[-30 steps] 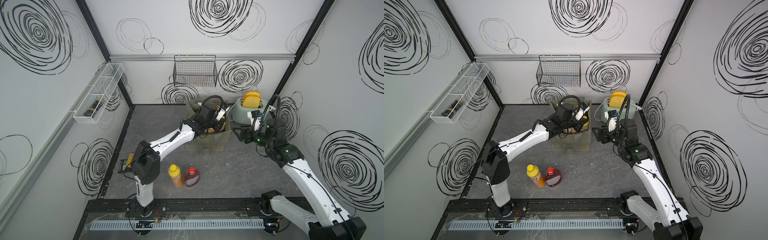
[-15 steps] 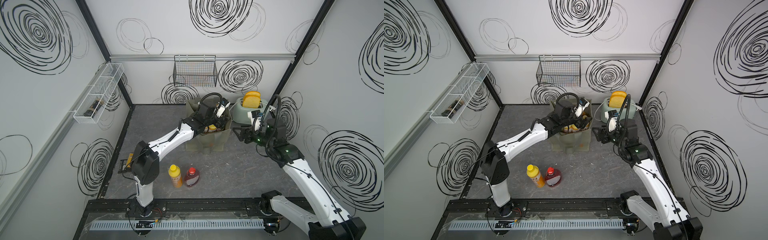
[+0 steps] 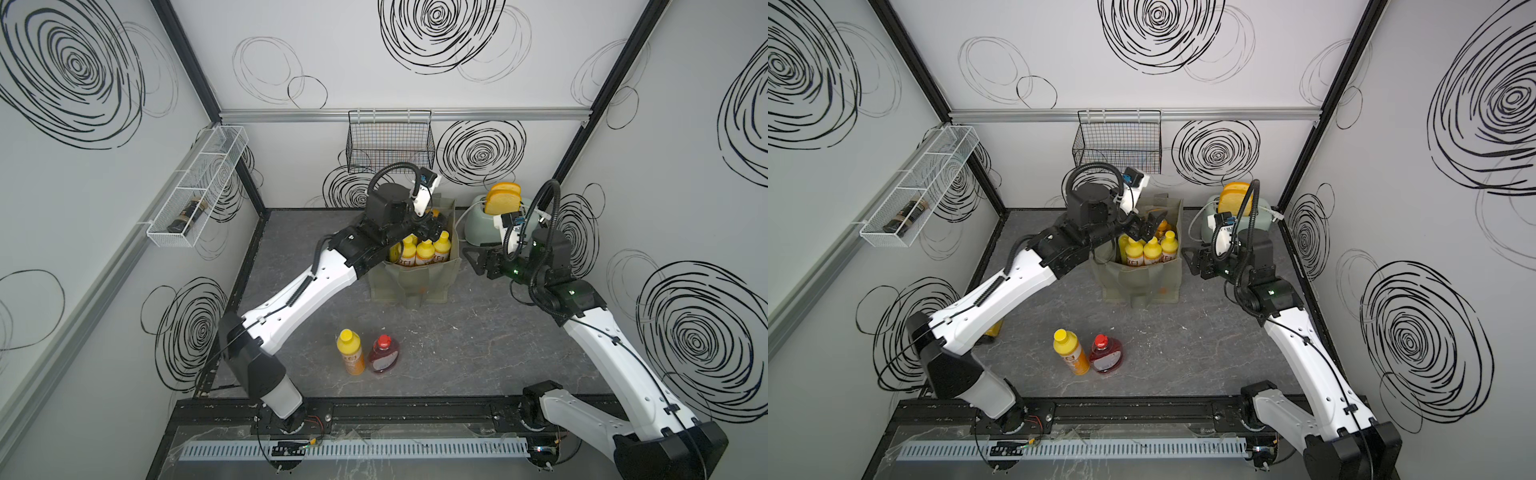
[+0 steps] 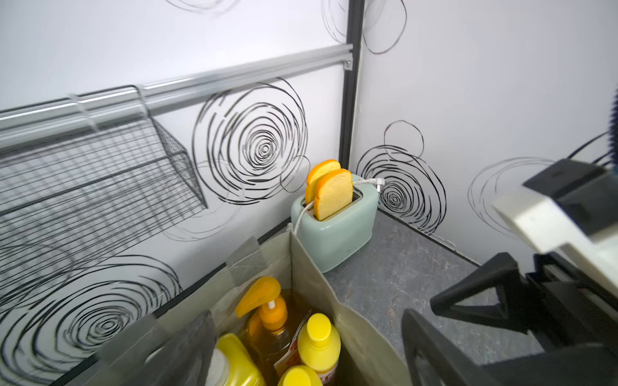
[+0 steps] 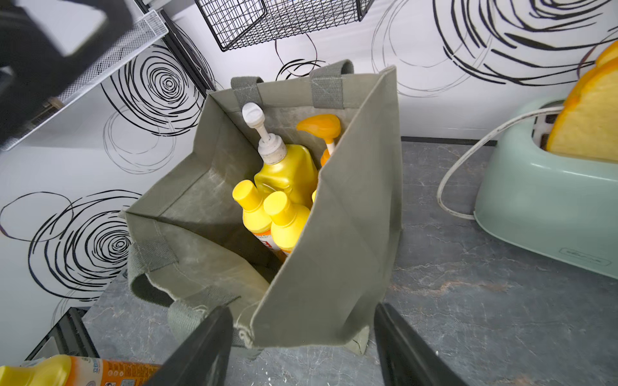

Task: Pack dish soap into the shopping bag
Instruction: Place the bottle of dish soap in the shopping bag, then adjust the shopping bag at the center of the board.

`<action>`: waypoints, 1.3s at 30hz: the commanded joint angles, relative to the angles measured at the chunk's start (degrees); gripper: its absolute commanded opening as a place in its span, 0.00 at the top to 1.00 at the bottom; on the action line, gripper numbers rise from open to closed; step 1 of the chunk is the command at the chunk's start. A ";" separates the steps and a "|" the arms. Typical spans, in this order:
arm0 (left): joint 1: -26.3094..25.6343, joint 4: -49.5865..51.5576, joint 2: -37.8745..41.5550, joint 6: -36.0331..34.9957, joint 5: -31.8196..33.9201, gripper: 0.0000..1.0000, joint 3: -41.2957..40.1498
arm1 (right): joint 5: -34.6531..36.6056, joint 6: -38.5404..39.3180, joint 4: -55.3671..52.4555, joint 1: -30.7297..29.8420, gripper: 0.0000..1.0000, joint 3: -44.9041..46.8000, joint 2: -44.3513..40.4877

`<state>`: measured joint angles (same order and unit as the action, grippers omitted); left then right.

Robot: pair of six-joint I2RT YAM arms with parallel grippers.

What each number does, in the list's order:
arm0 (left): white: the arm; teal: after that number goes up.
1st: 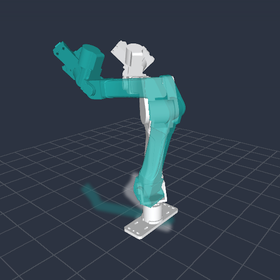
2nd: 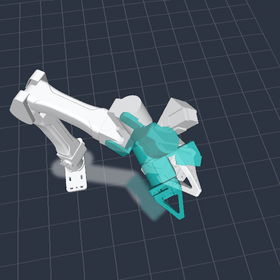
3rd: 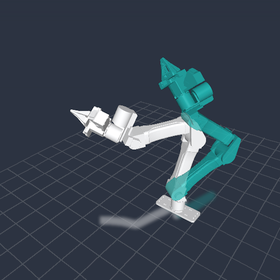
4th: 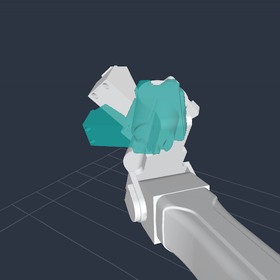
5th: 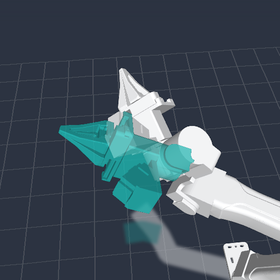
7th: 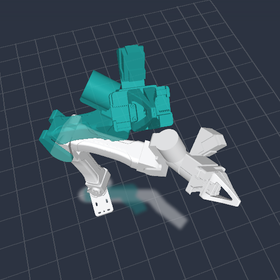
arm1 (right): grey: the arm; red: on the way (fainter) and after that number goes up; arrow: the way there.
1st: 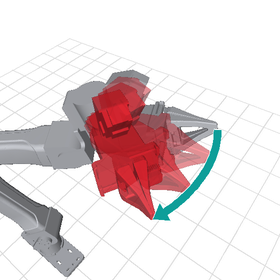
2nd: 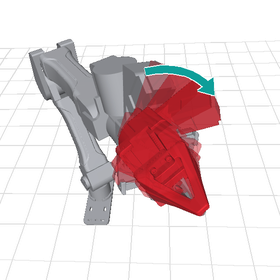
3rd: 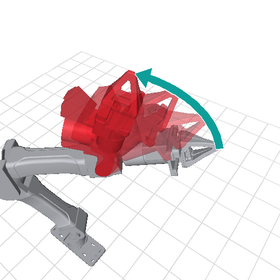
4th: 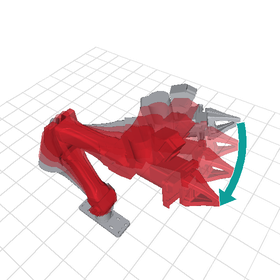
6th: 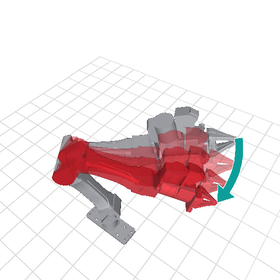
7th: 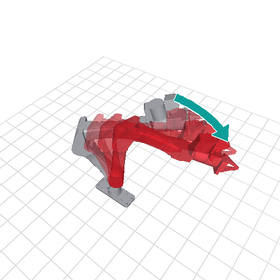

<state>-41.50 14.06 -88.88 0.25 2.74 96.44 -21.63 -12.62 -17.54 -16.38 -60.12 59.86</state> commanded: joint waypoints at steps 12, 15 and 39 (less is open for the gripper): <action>16.01 12.17 12.64 8.29 -6.61 0.11 -13.73 | 13.19 4.30 -8.53 -7.04 0.25 -17.80 15.33; 16.04 15.18 11.13 7.67 -7.17 0.12 -14.55 | 19.52 4.80 -11.89 -10.92 0.25 -19.84 18.14; 15.72 16.71 16.14 9.27 -12.48 0.54 -26.58 | 24.72 5.34 -13.49 -12.62 0.33 -17.10 16.31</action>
<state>-25.61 31.88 -74.61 8.54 -7.55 71.20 5.17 -7.38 -31.22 -29.15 -78.00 75.31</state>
